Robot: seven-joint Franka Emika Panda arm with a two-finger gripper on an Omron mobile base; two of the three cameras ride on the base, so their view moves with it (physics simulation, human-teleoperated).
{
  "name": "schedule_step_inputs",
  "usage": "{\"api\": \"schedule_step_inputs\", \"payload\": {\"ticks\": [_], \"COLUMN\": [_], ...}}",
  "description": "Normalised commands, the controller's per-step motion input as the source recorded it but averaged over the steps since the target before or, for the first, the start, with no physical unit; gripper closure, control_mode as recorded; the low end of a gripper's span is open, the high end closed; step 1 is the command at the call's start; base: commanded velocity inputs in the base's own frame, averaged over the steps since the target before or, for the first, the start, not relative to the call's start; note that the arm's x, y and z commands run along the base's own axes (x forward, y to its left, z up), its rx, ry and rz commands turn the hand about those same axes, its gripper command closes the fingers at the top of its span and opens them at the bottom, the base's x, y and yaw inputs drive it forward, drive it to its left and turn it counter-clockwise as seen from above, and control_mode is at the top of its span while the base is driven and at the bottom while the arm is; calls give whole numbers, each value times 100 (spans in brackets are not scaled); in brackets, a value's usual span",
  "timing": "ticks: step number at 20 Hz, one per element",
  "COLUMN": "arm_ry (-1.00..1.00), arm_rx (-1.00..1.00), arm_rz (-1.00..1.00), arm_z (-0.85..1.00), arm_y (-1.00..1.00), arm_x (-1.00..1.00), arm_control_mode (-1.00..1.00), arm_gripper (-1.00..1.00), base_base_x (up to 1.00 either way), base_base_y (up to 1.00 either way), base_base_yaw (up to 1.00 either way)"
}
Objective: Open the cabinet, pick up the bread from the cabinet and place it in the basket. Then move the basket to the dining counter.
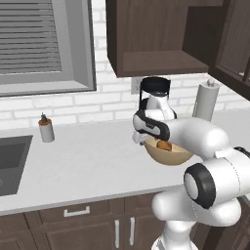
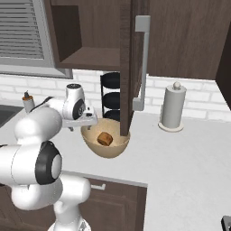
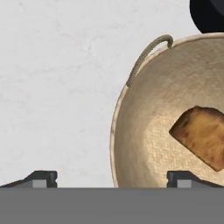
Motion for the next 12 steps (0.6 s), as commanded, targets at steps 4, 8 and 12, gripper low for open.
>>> {"api": "schedule_step_inputs", "payload": {"ticks": [4, 8, 12], "arm_ry": [0, 0, 0], "arm_rx": [-3, -5, -6], "arm_rz": [0, 0, 0], "arm_z": [-6, -29, -31], "arm_y": [0, 0, 0], "arm_x": [0, 0, 6], "arm_control_mode": [-100, -100, -100], "arm_gripper": [-100, -100, -100], "base_base_x": [0, 0, 0], "base_base_y": [0, 0, 0], "base_base_yaw": [0, 0, 0]}}
